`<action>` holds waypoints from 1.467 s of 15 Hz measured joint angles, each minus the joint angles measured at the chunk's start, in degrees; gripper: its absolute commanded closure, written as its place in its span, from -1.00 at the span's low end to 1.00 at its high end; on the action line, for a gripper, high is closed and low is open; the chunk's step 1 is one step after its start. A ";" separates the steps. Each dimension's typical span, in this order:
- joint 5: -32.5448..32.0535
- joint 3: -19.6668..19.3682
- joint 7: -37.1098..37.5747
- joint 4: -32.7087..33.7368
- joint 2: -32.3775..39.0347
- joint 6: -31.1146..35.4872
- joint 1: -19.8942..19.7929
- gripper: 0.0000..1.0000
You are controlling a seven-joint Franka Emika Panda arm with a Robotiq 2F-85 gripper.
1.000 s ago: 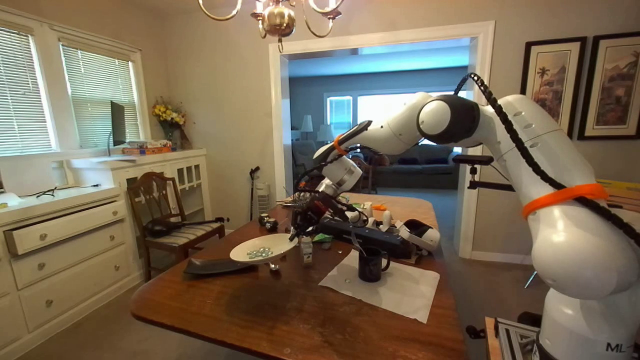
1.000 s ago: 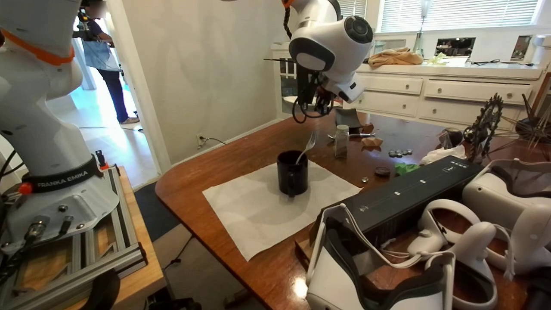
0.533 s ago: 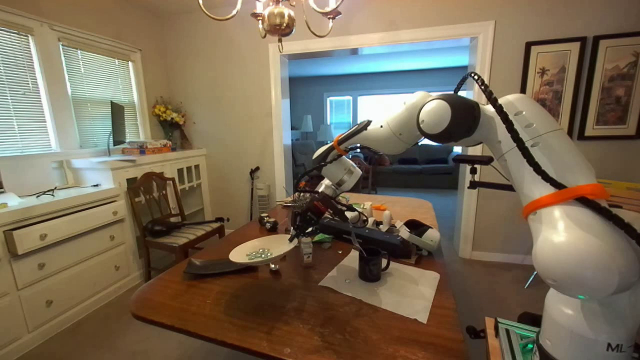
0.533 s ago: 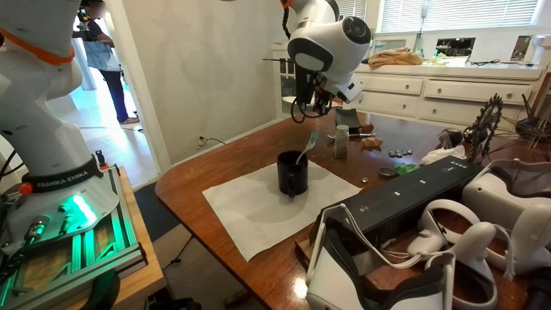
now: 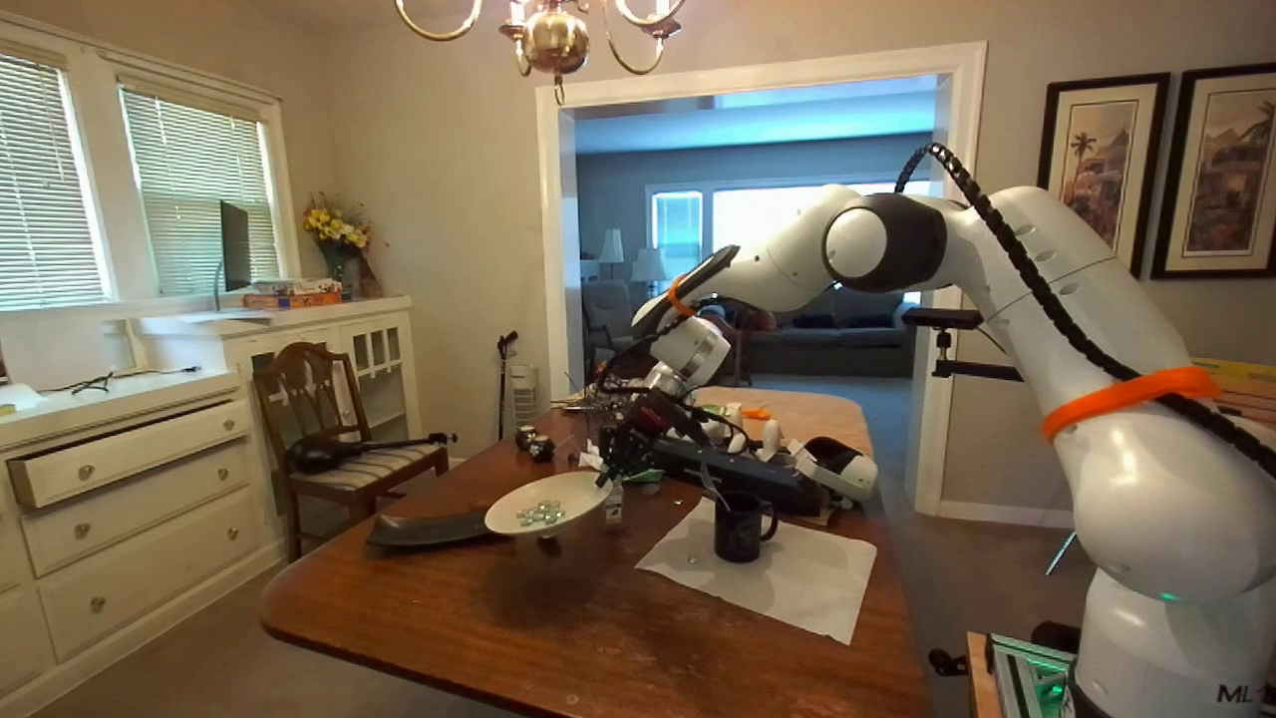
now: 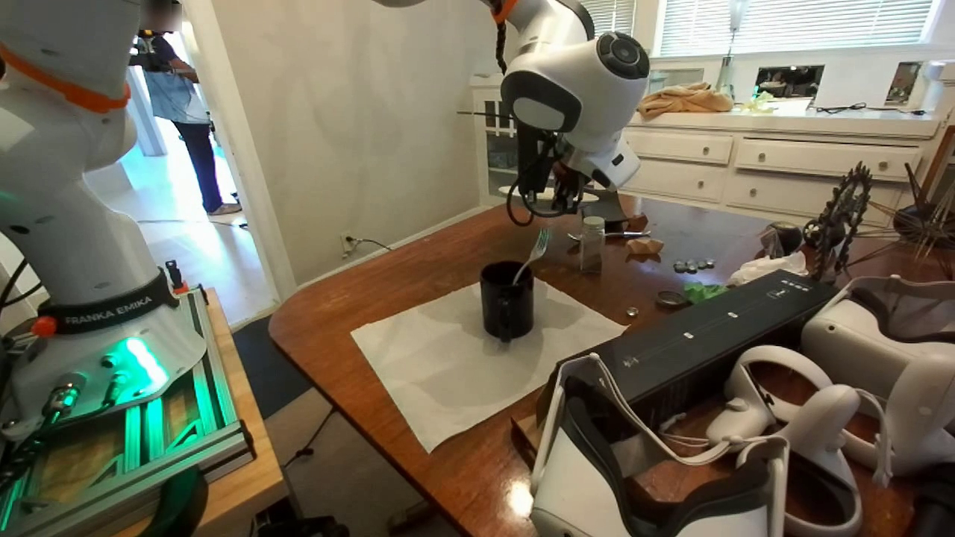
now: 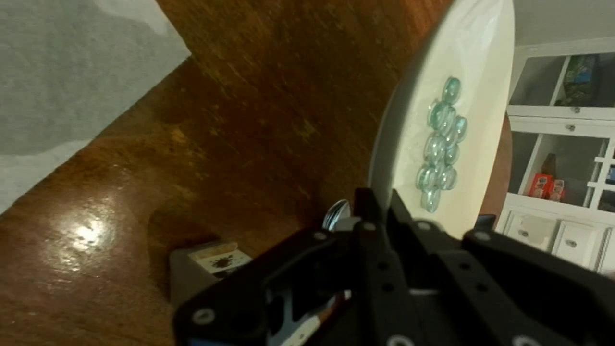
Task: Pour the contents on the white plate into the black mug.
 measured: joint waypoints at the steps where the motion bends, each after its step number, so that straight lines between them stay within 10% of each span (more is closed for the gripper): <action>1: 1.14 -0.95 -0.84 -0.63 -0.27 0.19 -0.09 0.96; 22: 21.06 -15.62 -21.14 -28.50 -24.49 5.50 1.52 0.96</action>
